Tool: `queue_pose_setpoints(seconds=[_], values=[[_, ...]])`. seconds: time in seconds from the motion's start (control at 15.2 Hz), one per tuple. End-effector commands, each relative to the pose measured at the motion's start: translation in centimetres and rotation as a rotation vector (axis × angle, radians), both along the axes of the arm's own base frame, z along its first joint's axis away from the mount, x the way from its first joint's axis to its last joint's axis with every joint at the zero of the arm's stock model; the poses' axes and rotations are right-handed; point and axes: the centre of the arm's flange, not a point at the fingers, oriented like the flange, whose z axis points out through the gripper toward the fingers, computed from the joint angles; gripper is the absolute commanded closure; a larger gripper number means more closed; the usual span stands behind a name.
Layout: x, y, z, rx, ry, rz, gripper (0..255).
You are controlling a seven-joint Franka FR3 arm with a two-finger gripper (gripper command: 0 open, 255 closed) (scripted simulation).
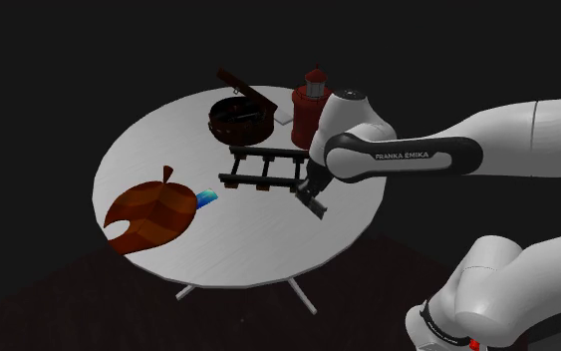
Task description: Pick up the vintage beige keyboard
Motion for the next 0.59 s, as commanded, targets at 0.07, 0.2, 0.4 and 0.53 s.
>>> queue_pose_setpoints(seconds=[0.07,0.2,0.4,0.53], values=[[0.0,0.0,1.3,0.000,0.000,0.000,255],[0.0,0.0,2.4,0.000,0.000,0.000,255],[0.0,0.0,3.9,0.000,0.000,0.000,255],[0.0,0.0,5.0,0.000,0.000,0.000,255]])
